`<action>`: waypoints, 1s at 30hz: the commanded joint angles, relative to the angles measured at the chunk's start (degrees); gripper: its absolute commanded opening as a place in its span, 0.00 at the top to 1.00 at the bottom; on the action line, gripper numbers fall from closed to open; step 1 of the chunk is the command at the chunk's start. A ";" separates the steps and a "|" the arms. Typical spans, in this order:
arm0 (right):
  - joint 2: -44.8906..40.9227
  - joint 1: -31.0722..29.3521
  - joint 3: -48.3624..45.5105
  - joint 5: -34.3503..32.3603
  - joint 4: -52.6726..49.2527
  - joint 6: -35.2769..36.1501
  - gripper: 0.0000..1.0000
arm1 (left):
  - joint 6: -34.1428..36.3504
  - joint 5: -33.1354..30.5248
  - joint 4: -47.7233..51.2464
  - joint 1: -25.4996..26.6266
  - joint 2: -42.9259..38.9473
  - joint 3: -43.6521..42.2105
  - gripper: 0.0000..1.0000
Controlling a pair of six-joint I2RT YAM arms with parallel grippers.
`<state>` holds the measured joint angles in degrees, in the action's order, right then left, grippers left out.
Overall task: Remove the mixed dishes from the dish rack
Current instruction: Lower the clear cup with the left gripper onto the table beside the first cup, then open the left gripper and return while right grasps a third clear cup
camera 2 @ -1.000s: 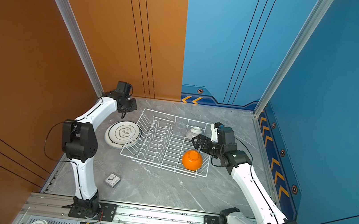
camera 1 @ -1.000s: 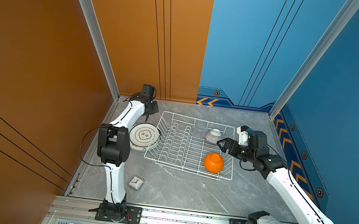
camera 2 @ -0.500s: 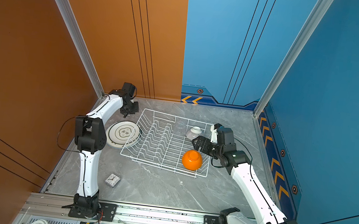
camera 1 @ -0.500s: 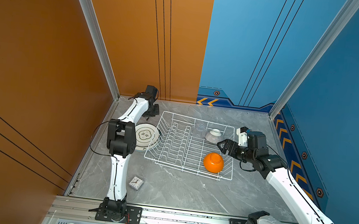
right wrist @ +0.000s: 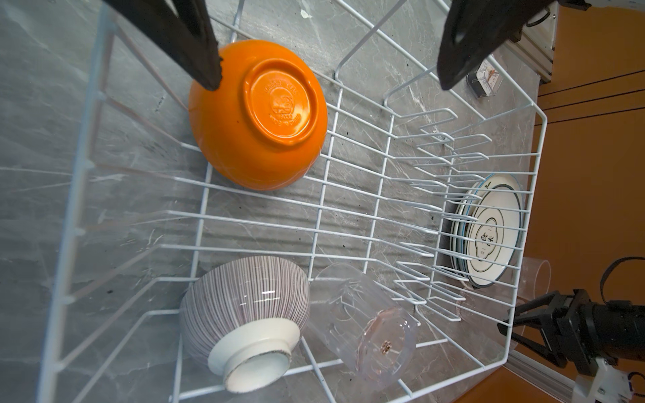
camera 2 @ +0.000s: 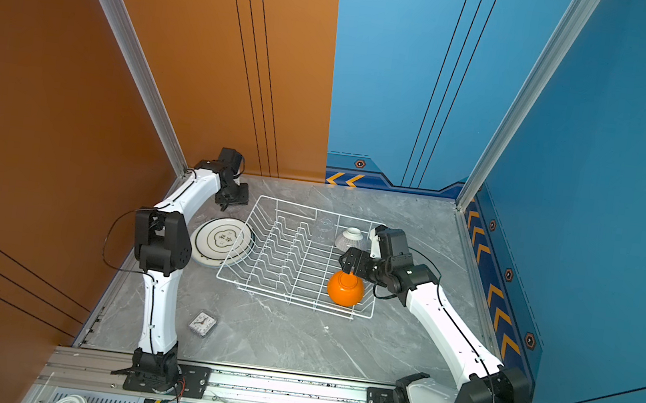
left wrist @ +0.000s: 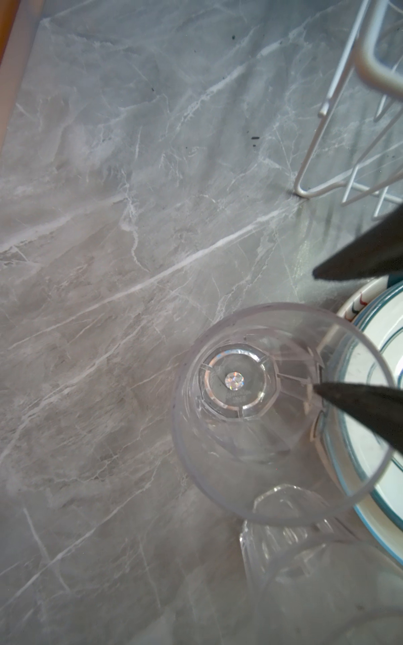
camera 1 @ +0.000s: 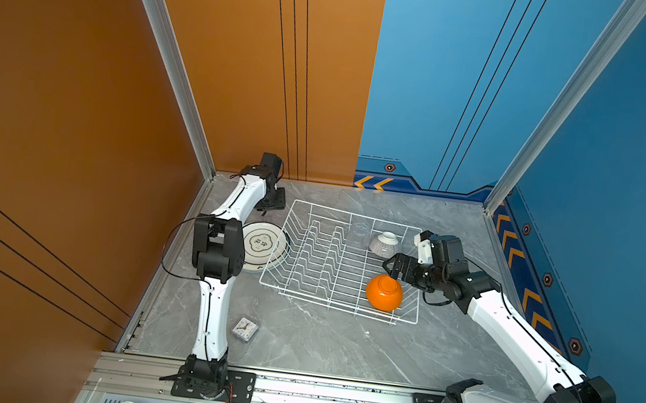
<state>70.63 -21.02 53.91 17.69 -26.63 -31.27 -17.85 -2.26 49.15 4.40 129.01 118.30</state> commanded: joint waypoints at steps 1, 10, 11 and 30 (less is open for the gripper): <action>1.44 -0.60 2.61 -1.48 -1.01 1.30 0.03 | 0.44 1.56 1.07 -0.11 -3.62 0.70 0.28; 10.40 -3.42 10.58 -3.48 0.39 2.72 0.03 | 0.23 1.57 0.72 1.06 -14.73 -2.89 0.02; 11.62 -3.74 11.82 -4.29 0.44 3.11 0.03 | 0.03 1.49 0.20 1.27 -16.15 -3.95 0.02; 40.12 -8.20 40.04 -14.45 -5.48 9.30 0.08 | -10.02 1.87 -26.28 10.17 -57.66 -49.20 0.02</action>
<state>108.77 -28.51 91.09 5.91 -28.10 -23.90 -25.61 0.62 27.68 14.09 75.35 72.42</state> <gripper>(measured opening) 0.924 0.980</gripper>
